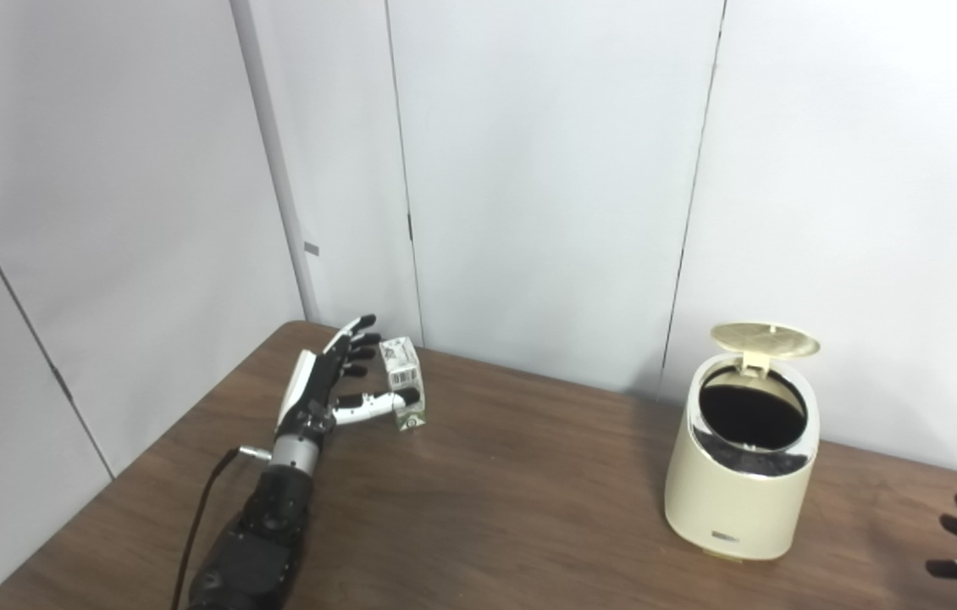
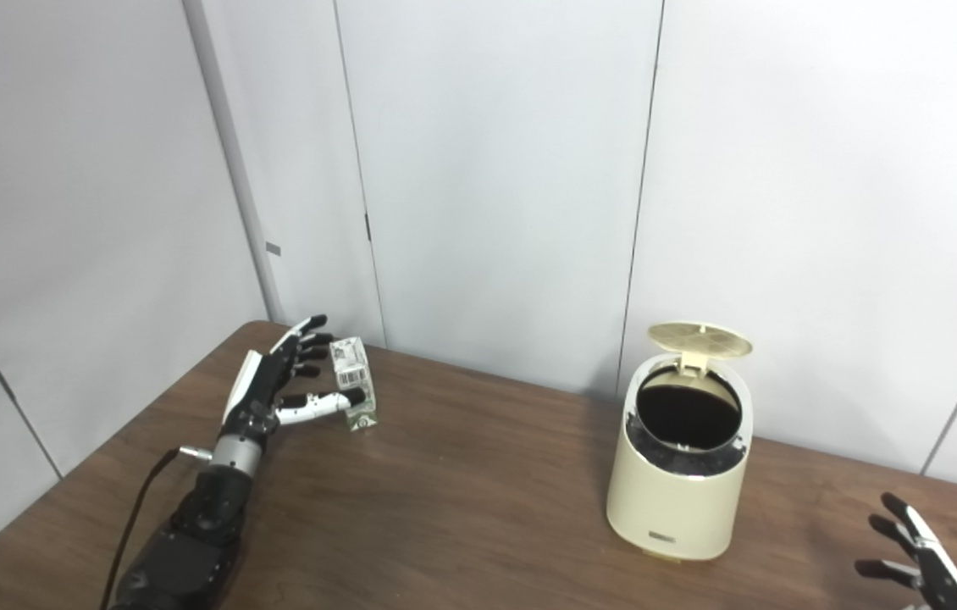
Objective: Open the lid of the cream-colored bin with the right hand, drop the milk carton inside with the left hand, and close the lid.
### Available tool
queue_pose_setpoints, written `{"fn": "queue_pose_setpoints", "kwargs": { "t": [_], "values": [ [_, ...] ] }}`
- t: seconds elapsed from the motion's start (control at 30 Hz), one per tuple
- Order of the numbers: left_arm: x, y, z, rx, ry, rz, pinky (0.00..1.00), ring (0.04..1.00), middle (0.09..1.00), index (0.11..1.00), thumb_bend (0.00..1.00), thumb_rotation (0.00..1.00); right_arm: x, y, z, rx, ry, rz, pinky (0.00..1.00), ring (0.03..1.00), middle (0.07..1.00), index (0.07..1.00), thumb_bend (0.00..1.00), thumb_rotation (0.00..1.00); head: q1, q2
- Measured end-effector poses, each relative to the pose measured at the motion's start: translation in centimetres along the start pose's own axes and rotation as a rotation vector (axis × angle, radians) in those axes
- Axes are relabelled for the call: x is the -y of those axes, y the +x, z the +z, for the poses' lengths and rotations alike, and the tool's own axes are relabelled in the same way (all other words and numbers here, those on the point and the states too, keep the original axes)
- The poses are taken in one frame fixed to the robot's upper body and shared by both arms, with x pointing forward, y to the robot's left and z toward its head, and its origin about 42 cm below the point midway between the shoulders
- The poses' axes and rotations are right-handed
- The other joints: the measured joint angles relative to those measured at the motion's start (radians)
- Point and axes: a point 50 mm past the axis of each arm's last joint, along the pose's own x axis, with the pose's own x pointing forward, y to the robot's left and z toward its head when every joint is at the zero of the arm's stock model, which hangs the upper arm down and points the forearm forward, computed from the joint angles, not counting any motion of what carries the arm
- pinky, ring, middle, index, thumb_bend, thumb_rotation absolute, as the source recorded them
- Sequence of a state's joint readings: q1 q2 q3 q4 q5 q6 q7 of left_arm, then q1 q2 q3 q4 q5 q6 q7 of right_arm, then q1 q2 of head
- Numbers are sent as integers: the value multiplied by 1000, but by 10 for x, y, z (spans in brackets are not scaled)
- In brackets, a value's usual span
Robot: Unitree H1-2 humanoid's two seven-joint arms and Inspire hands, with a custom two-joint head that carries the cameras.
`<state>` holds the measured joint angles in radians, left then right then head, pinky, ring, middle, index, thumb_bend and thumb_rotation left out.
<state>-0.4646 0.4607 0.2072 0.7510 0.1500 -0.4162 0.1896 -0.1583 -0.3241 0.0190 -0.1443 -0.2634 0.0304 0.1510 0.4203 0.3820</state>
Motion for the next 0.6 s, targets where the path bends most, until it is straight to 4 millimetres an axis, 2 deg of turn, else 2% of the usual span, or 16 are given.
{"fn": "queue_pose_setpoints", "kwargs": {
  "t": [0.1, 0.37, 0.6],
  "values": [
    [2, -1, -2, 0, -1, 12, 708, 770, 814, 901, 1000, 302, 0, 0, 0, -1, -1, 2, 375, 748, 890, 927, 940, 519, -2, 2],
    [16, -2, -7, -36, -50, 53, 653, 715, 754, 787, 990, 226, 1, -2, -1, -2, -5, 10, 376, 741, 894, 930, 938, 526, -9, 9],
    [20, 0, -11, -65, -60, 69, 629, 683, 732, 754, 981, 202, 1, -3, -1, -1, -11, 10, 392, 767, 901, 936, 921, 516, -18, 12]
  ]
}}
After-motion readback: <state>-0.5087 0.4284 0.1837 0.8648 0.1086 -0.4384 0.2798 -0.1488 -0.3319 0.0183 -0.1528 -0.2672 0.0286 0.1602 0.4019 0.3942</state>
